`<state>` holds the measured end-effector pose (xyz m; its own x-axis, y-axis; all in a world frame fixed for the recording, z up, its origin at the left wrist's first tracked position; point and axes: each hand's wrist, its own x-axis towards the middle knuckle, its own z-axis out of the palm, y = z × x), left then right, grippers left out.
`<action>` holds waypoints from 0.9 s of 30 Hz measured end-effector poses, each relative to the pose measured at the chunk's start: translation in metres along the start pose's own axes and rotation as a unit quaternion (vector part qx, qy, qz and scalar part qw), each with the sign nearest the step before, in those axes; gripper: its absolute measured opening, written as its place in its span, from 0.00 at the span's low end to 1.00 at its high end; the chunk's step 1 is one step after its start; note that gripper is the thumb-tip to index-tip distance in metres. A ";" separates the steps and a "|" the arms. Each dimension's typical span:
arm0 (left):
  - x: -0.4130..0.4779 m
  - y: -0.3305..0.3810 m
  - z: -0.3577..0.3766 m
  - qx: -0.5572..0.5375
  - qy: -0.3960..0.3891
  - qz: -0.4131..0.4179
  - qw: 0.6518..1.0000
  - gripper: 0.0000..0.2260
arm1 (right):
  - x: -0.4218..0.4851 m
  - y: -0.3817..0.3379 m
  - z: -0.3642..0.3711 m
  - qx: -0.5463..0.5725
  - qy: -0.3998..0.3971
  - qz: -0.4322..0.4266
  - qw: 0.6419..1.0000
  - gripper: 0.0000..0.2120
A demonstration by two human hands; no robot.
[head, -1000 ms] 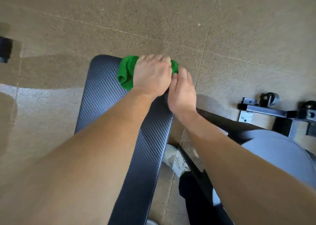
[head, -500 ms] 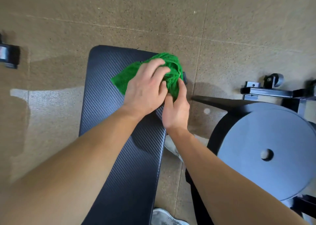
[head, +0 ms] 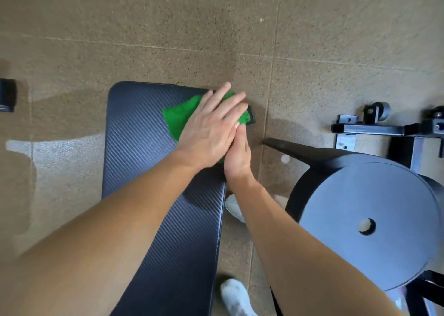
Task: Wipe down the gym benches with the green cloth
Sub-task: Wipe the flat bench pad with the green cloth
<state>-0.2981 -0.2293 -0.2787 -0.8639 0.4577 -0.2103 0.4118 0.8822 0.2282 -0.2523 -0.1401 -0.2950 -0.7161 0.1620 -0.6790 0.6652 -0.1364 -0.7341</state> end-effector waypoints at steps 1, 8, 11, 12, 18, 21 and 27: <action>-0.020 0.004 0.003 -0.002 -0.006 0.006 1.000 0.22 | -0.013 0.011 -0.002 -0.004 -0.009 -0.024 1.000 0.23; -0.092 0.021 0.024 -0.030 -0.030 -0.011 0.999 0.24 | -0.059 0.054 -0.014 -0.054 -0.057 -0.088 0.993 0.25; -0.050 0.007 0.018 -0.044 0.010 -0.037 0.998 0.24 | -0.009 0.028 -0.002 -0.101 -0.036 -0.093 0.990 0.28; -0.033 0.001 0.016 -0.036 0.021 -0.046 0.998 0.24 | 0.008 0.019 0.001 -0.102 -0.023 -0.101 0.989 0.28; -0.041 0.011 0.021 -0.046 0.050 -0.079 0.995 0.25 | 0.001 0.028 0.000 -0.045 -0.026 -0.141 0.989 0.23; -0.101 0.035 0.030 -0.053 0.026 -0.102 0.993 0.27 | -0.046 0.062 -0.011 -0.066 -0.025 -0.110 0.991 0.24; -0.161 0.061 0.046 -0.022 -0.031 -0.132 0.991 0.30 | -0.086 0.089 -0.021 -0.105 -0.058 -0.086 0.989 0.30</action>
<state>-0.1209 -0.2435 -0.2742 -0.9199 0.2190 -0.3252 0.1600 0.9670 0.1985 -0.1275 -0.1455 -0.3014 -0.8342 0.0511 -0.5491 0.5515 0.0911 -0.8292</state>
